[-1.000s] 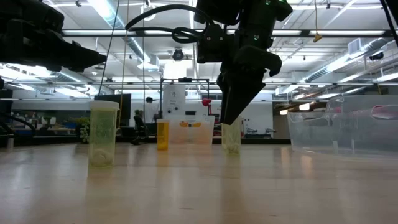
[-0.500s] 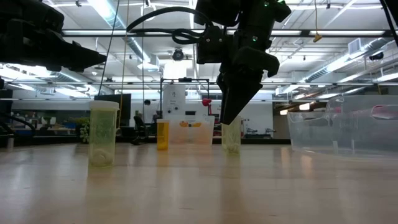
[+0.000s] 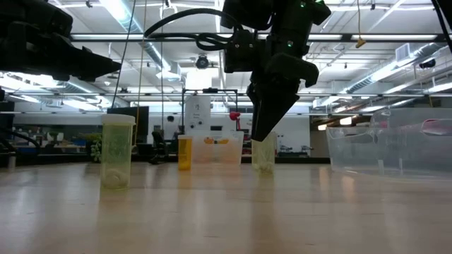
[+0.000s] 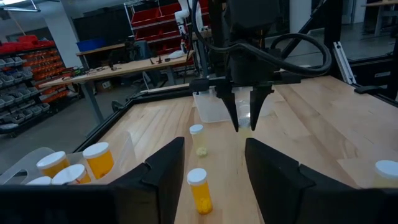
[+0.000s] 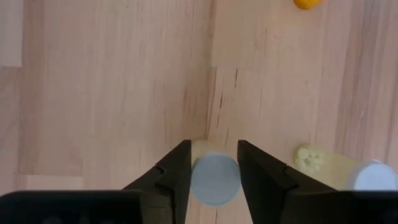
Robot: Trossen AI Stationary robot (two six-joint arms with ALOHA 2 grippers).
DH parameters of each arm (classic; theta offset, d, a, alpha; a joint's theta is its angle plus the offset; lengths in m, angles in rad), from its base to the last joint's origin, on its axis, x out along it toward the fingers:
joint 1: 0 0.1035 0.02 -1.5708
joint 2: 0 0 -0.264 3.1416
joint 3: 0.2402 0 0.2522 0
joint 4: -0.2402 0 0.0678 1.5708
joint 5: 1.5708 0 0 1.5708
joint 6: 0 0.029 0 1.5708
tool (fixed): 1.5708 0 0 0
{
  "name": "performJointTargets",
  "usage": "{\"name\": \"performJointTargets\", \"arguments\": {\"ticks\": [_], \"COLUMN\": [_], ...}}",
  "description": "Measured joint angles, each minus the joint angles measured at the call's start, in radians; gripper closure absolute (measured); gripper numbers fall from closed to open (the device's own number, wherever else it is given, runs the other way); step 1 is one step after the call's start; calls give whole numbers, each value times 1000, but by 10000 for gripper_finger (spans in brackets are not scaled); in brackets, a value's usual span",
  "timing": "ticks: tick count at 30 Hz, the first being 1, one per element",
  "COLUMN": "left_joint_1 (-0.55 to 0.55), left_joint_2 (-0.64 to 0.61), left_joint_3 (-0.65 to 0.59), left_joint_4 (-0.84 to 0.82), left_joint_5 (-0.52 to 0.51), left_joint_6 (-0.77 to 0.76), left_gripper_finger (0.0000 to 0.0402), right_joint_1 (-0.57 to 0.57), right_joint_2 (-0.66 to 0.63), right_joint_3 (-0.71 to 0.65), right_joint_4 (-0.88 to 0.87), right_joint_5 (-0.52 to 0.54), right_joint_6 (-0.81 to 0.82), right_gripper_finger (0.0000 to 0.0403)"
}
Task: Pick and place medicine bottles into bin by pill shape (circle, oval)
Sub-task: Put the yellow tablet bottle into the bottom transparent bin
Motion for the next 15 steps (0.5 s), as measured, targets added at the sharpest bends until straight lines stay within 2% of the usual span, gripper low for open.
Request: {"name": "performJointTargets", "arguments": {"ticks": [15], "left_joint_1": [0], "left_joint_2": [0], "left_joint_3": [0], "left_joint_4": [0], "left_joint_5": [0], "left_joint_6": [0], "left_gripper_finger": [225], "right_joint_1": [0], "right_joint_2": [-6], "right_joint_3": [49], "right_joint_4": [-80], "right_joint_5": [-1], "right_joint_6": [8], "right_gripper_finger": [272]}}
